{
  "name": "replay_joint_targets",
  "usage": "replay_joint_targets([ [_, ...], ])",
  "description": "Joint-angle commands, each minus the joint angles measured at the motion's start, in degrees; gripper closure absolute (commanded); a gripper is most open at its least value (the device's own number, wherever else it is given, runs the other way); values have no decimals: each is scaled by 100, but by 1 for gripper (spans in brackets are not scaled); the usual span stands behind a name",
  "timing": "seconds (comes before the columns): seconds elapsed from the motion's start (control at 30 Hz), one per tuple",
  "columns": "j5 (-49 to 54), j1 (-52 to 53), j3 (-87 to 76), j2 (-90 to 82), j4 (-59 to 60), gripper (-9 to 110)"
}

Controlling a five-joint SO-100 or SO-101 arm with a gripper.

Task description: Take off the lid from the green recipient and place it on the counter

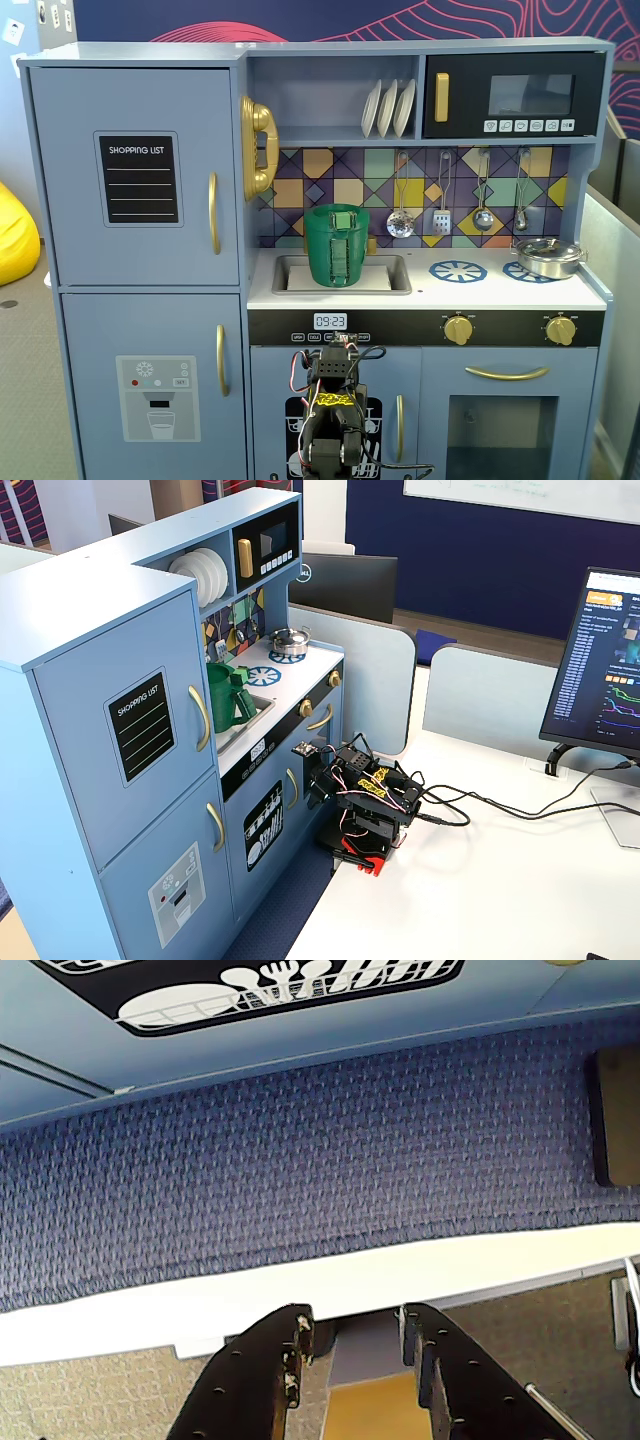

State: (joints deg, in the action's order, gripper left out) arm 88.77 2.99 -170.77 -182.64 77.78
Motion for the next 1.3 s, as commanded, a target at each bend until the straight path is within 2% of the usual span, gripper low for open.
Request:
replay_joint_targets([
  [0.0, -193, 396, -105, 44, 993, 101],
  [0.43, 26, 457, -97, 53, 949, 101],
  [0.53, 747, 809, 18, 53, 352, 101],
  [0.73, 246, 545, 1881, 483, -1020, 101],
  [0.9, 668, 457, 3524, 1072, -2206, 101],
  [1.13, 554, 712, 4939, 1995, -3234, 74],
  [1.27, 527, 562, 5238, 2391, -3955, 68],
])
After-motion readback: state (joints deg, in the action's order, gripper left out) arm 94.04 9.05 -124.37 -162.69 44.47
